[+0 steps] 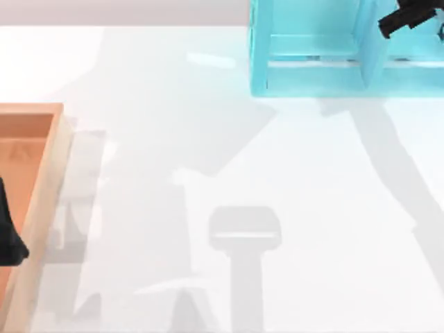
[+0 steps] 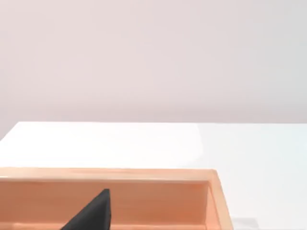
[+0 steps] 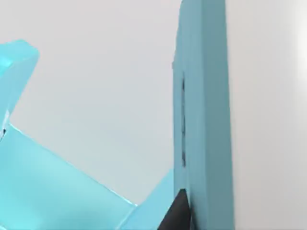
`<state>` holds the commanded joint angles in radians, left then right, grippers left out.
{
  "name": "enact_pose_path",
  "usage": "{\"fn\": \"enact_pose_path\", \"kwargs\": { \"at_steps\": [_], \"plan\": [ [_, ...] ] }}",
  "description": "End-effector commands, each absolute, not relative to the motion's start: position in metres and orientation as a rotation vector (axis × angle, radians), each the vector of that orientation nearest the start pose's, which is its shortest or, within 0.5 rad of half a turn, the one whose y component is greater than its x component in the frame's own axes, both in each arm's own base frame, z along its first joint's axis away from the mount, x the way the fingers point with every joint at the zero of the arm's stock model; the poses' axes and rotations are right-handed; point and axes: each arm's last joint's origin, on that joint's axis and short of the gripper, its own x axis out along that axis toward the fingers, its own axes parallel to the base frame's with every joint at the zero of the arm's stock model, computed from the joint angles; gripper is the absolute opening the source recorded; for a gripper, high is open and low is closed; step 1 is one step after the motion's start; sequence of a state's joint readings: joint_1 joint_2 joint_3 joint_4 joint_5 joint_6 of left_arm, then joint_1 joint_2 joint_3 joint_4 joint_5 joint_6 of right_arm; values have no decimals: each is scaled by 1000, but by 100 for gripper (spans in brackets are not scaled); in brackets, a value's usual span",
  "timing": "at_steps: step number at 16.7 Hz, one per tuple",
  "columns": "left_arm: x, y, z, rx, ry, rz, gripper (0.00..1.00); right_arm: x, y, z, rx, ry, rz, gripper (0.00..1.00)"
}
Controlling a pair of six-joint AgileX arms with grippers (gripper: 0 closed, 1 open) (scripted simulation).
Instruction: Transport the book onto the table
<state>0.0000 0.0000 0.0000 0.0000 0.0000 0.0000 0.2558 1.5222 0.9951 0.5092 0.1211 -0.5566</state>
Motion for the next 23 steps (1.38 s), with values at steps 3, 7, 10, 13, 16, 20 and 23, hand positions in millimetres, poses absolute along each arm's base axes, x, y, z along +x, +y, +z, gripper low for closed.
{"fn": "enact_pose_path", "kwargs": {
  "at_steps": [3,7,10,13,16,20,23],
  "plan": [
    [106,-1,160,0,0,0,100,330,172,264,-773,5,212,0],
    [106,-1,160,0,0,0,100,292,263,214,-1088,59,273,0],
    [106,-1,160,0,0,0,100,260,307,173,-1322,93,295,0],
    [106,-1,160,0,0,0,100,237,331,144,-1492,112,299,0],
    [106,-1,160,0,0,0,100,231,336,135,-1542,117,298,0],
    [106,-1,160,0,0,0,100,231,334,132,-1543,125,302,0],
    [106,-1,160,0,0,0,100,227,336,135,-1543,118,299,0]
  ]
}}
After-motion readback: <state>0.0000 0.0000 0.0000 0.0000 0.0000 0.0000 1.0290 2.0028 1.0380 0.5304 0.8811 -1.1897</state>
